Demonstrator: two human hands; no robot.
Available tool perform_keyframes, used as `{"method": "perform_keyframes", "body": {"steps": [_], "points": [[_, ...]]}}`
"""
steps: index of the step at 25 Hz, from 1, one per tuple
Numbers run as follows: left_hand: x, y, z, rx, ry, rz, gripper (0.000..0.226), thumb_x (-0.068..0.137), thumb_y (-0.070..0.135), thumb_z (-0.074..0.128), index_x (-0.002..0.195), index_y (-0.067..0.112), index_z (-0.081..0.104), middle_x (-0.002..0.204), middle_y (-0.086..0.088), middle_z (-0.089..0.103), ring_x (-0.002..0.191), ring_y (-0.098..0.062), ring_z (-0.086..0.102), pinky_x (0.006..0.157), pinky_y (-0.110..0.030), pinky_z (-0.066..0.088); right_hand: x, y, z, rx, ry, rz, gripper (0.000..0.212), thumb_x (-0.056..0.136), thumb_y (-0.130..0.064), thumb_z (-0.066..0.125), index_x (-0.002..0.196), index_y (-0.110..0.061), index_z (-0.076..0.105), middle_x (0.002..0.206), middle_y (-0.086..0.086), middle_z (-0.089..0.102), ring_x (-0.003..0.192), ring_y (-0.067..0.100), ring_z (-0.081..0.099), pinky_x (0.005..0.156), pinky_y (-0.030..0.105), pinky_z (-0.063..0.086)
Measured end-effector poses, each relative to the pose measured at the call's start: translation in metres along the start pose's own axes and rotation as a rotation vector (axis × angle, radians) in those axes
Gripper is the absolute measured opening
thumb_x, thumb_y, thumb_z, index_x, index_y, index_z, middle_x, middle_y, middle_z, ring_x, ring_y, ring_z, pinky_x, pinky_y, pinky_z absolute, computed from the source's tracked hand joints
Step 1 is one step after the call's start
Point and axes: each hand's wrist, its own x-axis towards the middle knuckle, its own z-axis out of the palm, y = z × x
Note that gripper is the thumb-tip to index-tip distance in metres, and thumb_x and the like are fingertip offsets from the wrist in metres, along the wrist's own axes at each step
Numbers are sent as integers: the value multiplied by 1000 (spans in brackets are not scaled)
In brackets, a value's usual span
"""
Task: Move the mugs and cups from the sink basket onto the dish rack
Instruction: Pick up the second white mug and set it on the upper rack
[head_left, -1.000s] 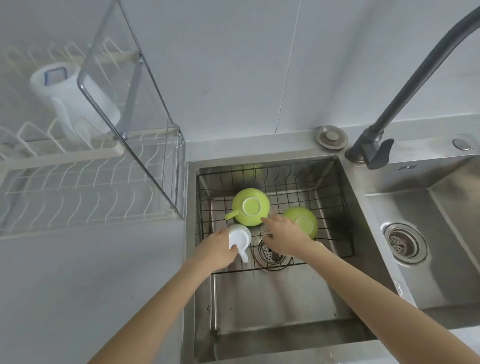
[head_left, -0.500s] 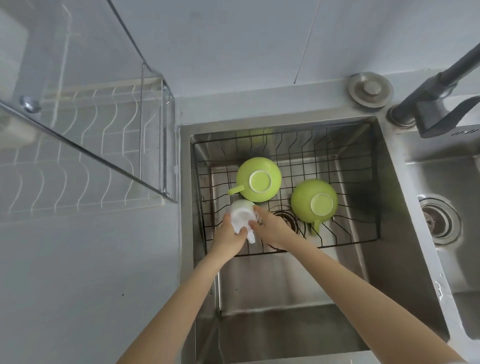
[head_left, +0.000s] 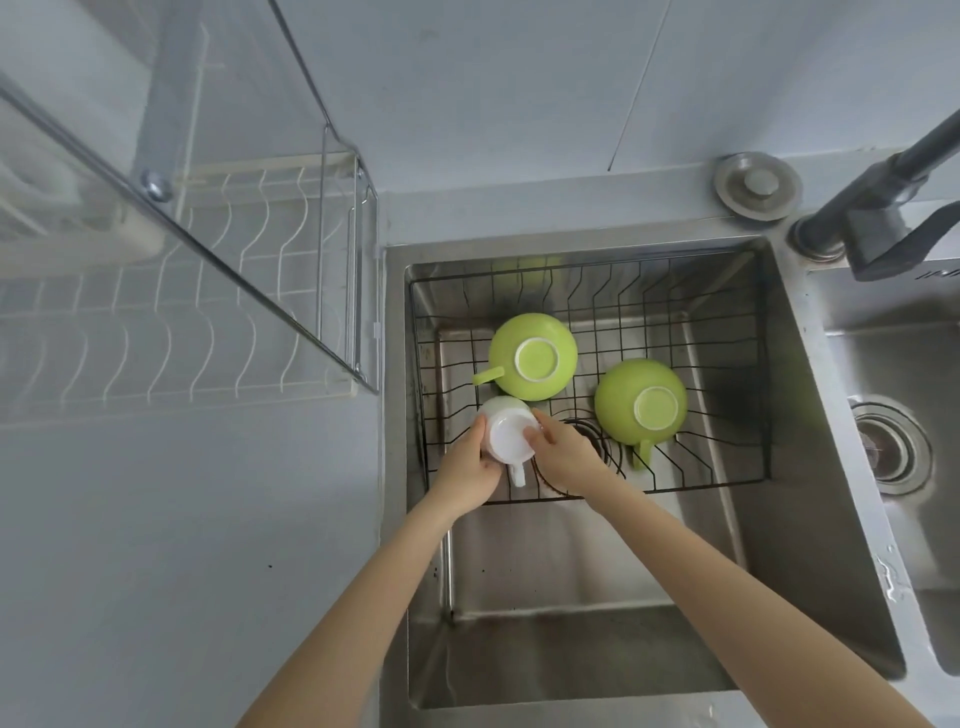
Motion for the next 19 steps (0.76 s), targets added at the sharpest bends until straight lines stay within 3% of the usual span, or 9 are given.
{"method": "perform_keyframes", "body": {"steps": [2,4,8,11,13,14,16,18,19], "points": [[-6,1,-2,30,-8,59,67,86,-1,37,146,20,15,142,-12,39,124,-29,46,103,-35,40,-8,1,-3,80,25,-5,38,98,-19,31,133,-13,45,111,14,60,97,25,51,78,30,41],[-13,6,-3,81,10,138,71,85,-3,41,145,20,13,138,-16,34,124,-31,43,106,-37,39,-17,-1,-4,157,62,0,34,98,-20,32,122,-10,53,82,6,54,78,22,45,66,29,37],[-31,19,-9,47,116,261,73,83,0,54,143,24,21,134,-13,33,121,-21,40,107,-39,38,-37,-12,-10,216,127,-13,24,96,-20,34,89,-15,56,68,-3,47,83,24,45,79,32,38],[-49,27,-17,28,180,351,69,82,1,57,140,23,28,140,-10,30,124,-27,42,106,-40,41,-56,-21,-17,182,162,-83,31,94,-22,38,114,-9,59,93,7,60,99,31,59,96,38,47],[-63,32,-21,29,204,421,68,81,0,60,139,19,30,140,-9,32,121,-28,46,101,-35,45,-70,-27,-21,106,183,-116,40,93,-24,40,128,-13,52,109,10,63,108,31,59,97,40,48],[-70,34,-24,40,222,453,67,80,1,62,138,18,32,139,-8,34,119,-28,47,97,-31,47,-77,-30,-24,75,189,-135,42,92,-25,40,132,-15,50,108,10,63,104,28,59,91,36,49],[-84,37,-30,43,252,514,67,78,3,65,136,18,35,137,-7,37,114,-28,49,92,-28,49,-94,-36,-28,22,192,-178,43,90,-21,42,132,-15,49,87,1,60,85,22,55,71,25,45],[-98,39,-35,34,267,570,67,76,5,68,135,18,37,135,-8,38,116,-25,47,97,-33,47,-112,-39,-31,-49,190,-222,46,88,-16,42,134,-15,45,72,-6,54,72,17,49,55,19,37],[-105,40,-38,40,282,598,68,75,6,69,134,18,38,134,-8,39,119,-22,44,102,-36,43,-122,-41,-33,-92,184,-256,49,87,-15,42,136,-16,43,76,-5,57,74,17,48,56,18,37]]}}
